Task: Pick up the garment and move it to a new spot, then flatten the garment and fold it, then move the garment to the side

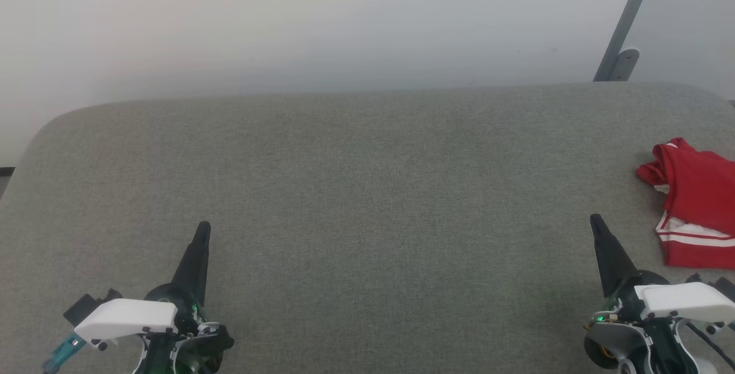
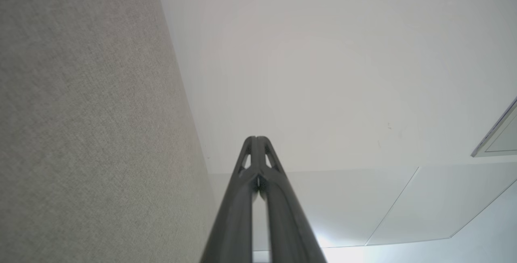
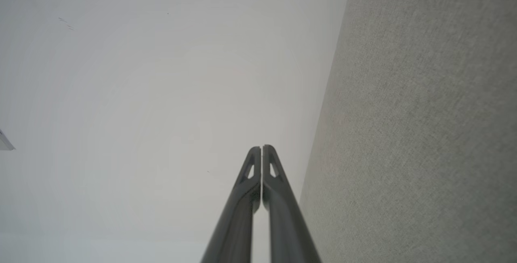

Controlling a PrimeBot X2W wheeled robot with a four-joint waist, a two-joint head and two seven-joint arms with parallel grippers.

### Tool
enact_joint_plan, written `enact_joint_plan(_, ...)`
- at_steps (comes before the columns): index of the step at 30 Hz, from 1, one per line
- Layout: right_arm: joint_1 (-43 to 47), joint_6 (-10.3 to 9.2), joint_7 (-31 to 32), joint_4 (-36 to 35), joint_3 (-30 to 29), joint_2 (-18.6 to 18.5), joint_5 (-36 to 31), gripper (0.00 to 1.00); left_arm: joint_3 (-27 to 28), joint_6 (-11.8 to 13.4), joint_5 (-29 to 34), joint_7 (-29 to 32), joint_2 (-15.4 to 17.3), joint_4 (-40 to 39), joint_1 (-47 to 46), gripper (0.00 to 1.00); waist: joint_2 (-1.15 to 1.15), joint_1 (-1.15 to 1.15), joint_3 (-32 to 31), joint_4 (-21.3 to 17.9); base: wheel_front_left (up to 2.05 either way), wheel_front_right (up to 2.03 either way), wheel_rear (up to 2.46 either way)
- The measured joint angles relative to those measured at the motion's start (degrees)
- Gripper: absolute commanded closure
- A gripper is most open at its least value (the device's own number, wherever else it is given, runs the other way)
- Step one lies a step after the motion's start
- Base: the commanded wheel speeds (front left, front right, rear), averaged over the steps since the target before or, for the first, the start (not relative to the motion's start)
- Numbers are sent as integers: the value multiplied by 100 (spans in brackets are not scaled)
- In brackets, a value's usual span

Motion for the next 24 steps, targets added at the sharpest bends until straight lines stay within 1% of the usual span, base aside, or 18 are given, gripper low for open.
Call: enact_joint_plan(24, 0, 0, -1, 0, 1, 0, 0, 100, 0, 0, 0, 0, 0, 0, 0, 100, 0, 0, 0, 0, 0, 0, 0)
